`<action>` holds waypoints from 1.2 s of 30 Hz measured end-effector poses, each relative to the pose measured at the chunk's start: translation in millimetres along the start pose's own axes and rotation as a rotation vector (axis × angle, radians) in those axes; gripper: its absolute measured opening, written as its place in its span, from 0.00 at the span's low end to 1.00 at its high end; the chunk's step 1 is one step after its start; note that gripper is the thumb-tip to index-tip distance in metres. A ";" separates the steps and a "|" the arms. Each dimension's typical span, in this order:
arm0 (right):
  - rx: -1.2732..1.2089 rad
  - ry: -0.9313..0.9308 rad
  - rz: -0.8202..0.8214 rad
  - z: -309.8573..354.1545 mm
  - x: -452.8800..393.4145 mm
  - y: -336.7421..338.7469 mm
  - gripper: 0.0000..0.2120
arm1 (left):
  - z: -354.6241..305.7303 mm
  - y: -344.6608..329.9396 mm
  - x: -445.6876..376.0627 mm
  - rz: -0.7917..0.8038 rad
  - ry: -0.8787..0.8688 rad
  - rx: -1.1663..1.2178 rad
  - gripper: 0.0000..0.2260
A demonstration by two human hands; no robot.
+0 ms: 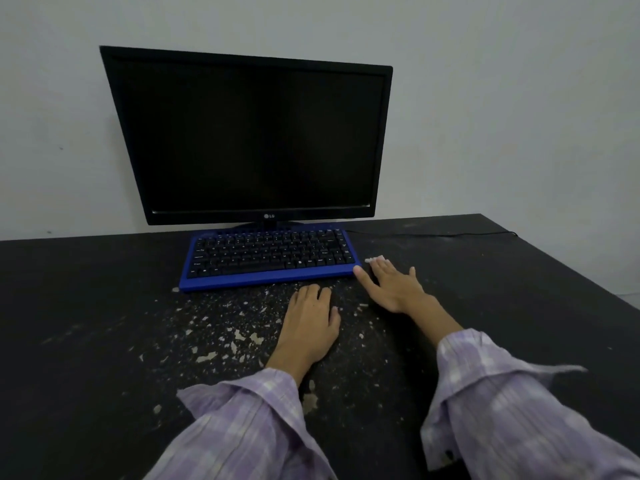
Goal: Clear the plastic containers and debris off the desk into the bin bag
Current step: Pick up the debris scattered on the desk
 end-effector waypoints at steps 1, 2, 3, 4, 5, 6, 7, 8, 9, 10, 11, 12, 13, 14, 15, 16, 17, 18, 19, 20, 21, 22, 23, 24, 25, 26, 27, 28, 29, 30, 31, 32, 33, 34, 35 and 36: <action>-0.007 -0.001 0.007 -0.6 -6.6 1.3 0.42 | 0.3 -0.4 -1.0 -0.001 0.000 0.003 0.19; -0.019 0.000 0.013 -1.1 -11.8 2.5 0.41 | 0.0 -0.8 -1.2 0.001 0.000 0.008 0.19; -0.032 0.004 0.018 -0.3 -16.5 4.3 0.41 | 0.6 -0.9 -1.7 -0.001 0.000 0.010 0.19; -0.044 0.006 0.023 0.4 -20.3 5.7 0.39 | 0.7 -1.1 -2.1 -0.006 -0.002 0.009 0.19; -0.052 0.005 0.028 0.8 -24.6 7.0 0.38 | 0.9 -1.4 -2.2 -0.010 -0.006 0.007 0.19; -0.053 0.003 0.033 0.9 -29.0 8.4 0.37 | 0.7 -1.7 -2.6 -0.014 -0.007 0.006 0.19; -0.051 0.001 0.038 1.5 -32.7 9.2 0.36 | 0.6 -1.6 -2.4 -0.016 -0.008 0.006 0.19; -0.051 0.006 0.040 2.9 -34.8 10.2 0.35 | 0.6 -1.6 -2.6 -0.016 -0.008 0.007 0.19; -0.061 0.023 0.039 5.4 -35.1 11.4 0.34 | 0.8 -1.2 -2.7 -0.016 -0.008 0.007 0.19; -0.079 0.053 0.036 8.8 -32.9 11.4 0.32 | 1.0 -1.1 -1.9 -0.017 -0.004 0.008 0.18; -0.100 0.092 0.036 11.4 -29.1 10.3 0.30 | 0.9 -0.5 -1.3 -0.018 -0.002 0.007 0.18; -0.118 0.129 0.038 12.4 -23.2 9.2 0.29 | 0.7 0.4 -0.7 -0.022 -0.003 0.005 0.18; -0.127 0.155 0.043 9.6 -17.8 8.2 0.28 | 0.4 0.6 -0.9 -0.024 -0.004 0.003 0.18; -0.130 0.169 0.044 4.3 -12.5 8.8 0.27 | 0.2 1.1 -0.7 -0.023 -0.004 0.001 0.18; -0.124 0.171 0.044 -3.3 -8.9 10.9 0.26 | -0.1 1.5 -0.3 -0.018 -0.003 0.002 0.18; -0.105 0.163 0.041 -10.9 -6.6 14.4 0.25 | -0.3 1.7 -0.4 -0.015 -0.003 0.005 0.18; -0.081 0.147 0.038 -16.8 -6.3 17.1 0.25 | -0.5 1.7 -0.4 -0.014 -0.004 0.008 0.18; -0.056 0.135 0.034 -18.8 -5.3 17.9 0.25 | -0.5 1.2 -0.2 -0.009 -0.004 0.008 0.18; -0.033 0.134 0.022 -16.5 -4.5 17.0 0.26 | -0.2 1.3 0.0 -0.008 -0.001 0.007 0.18; -0.011 0.140 0.003 -11.2 -3.5 14.2 0.27 | 0.1 1.3 -0.1 -0.008 0.004 0.006 0.18; 0.003 0.146 -0.016 -5.4 -2.1 10.6 0.29 | 0.3 1.3 -0.3 -0.005 0.009 0.004 0.18; 0.007 0.148 -0.031 -0.5 0.5 7.2 0.30 | 0.3 1.4 -0.4 -0.004 0.012 0.002 0.18; 0.005 0.146 -0.039 1.5 2.9 3.8 0.31 | 0.1 1.2 -1.0 -0.005 0.013 0.001 0.18; -0.001 0.138 -0.043 1.8 6.6 1.2 0.31 | -0.1 1.8 -0.4 -0.008 0.012 0.000 0.18; -0.004 0.130 -0.045 1.3 10.1 -0.5 0.32 | -0.1 2.2 -0.5 -0.008 0.012 0.002 0.18; -0.004 0.119 -0.044 0.8 15.7 -2.1 0.32 | -0.2 2.5 0.3 -0.002 0.011 0.003 0.18; -0.001 0.110 -0.044 2.1 21.1 -3.2 0.32 | -0.8 3.5 1.1 0.004 0.011 0.000 0.18; 0.008 0.103 -0.040 4.1 25.4 -5.1 0.33 | -1.5 3.2 0.5 0.010 0.011 -0.004 0.18; 0.018 0.097 -0.035 7.8 32.1 -6.6 0.33 | -2.7 4.7 1.8 0.021 0.007 -0.014 0.18; 0.026 0.095 -0.030 12.1 38.0 -7.9 0.34 | -3.8 5.4 1.8 0.037 0.000 -0.028 0.18; 0.032 0.097 -0.025 17.2 43.9 -9.2 0.34 | -4.6 5.5 2.1 0.060 -0.010 -0.046 0.18; 0.033 0.103 -0.024 22.8 50.8 -10.5 0.34 | -4.8 6.1 3.4 0.088 -0.027 -0.068 0.19; 0.029 0.110 -0.028 28.9 56.7 -11.1 0.35 | -4.0 7.3 3.7 0.117 -0.049 -0.095 0.19; 0.029 0.115 -0.032 34.5 61.1 -12.6 0.35 | -1.6 8.9 3.9 0.140 -0.067 -0.121 0.19; 0.033 0.119 -0.031 40.4 64.4 -13.9 0.36 | 3.1 12.4 5.0 0.148 -0.072 -0.139 0.19; 0.038 0.123 -0.026 46.4 66.3 -15.3 0.37 | 10.3 16.4 6.7 0.147 -0.063 -0.148 0.19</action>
Point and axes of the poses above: each hand's wrist, its own x-axis away from the middle knuckle, its own y-axis out of the back of the hand, z = x × y, the point moved 9 cm from there along -x, towards the middle knuckle
